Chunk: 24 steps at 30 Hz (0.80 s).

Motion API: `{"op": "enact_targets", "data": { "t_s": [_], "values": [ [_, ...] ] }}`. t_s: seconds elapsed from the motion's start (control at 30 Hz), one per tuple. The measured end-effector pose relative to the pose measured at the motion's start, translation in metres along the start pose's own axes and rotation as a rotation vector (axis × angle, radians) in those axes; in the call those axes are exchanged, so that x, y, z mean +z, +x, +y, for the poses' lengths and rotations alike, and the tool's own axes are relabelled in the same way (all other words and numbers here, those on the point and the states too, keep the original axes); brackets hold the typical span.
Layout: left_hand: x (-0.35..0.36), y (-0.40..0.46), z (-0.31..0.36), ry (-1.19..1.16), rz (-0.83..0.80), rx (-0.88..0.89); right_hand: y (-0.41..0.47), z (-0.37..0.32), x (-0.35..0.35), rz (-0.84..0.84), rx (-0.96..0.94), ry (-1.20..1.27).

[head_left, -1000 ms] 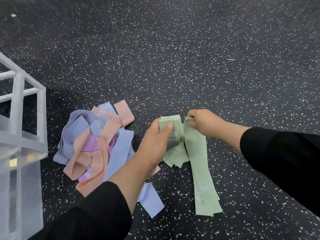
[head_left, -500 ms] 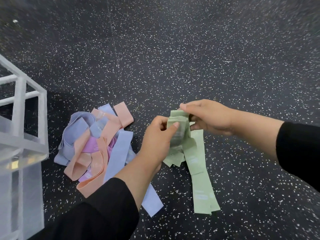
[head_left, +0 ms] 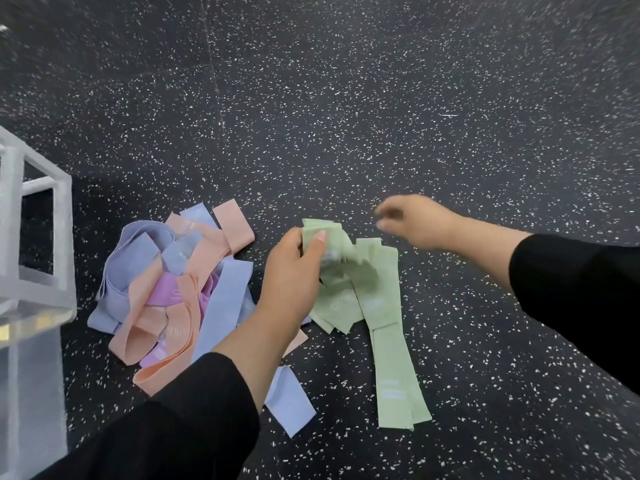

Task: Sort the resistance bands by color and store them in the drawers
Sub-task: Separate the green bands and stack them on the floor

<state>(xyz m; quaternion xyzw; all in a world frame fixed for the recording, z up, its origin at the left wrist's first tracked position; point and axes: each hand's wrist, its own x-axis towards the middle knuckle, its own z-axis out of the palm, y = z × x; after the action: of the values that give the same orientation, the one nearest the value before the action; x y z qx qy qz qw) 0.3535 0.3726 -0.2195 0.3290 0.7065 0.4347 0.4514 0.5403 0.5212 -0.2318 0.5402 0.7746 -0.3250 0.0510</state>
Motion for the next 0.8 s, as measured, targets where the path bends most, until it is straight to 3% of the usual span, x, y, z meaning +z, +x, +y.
{"op": "enact_targets", "data": {
  "t_s": [0.07,0.13,0.43,0.53,0.67,0.8],
  "values": [
    [-0.001,0.000,0.001,-0.014,-0.005,0.022,0.008,0.019,0.016,-0.162,0.035,-0.262],
    [-0.002,0.000,0.003,-0.051,0.000,0.027,0.009,0.029,0.036,-0.218,0.019,-0.353],
    [-0.007,0.006,0.005,-0.077,0.016,0.067,0.018,0.025,0.055,0.009,-0.086,-0.255],
    [-0.007,0.005,0.004,-0.069,-0.010,0.069,0.024,0.019,0.050,-0.040,-0.143,-0.208],
    [-0.006,0.004,0.000,-0.078,-0.018,0.051,0.031,0.013,0.051,-0.134,-0.066,-0.253],
    [-0.008,0.003,0.000,-0.082,-0.014,0.041,0.029,0.009,0.057,-0.080,-0.093,-0.252]
  ]
}}
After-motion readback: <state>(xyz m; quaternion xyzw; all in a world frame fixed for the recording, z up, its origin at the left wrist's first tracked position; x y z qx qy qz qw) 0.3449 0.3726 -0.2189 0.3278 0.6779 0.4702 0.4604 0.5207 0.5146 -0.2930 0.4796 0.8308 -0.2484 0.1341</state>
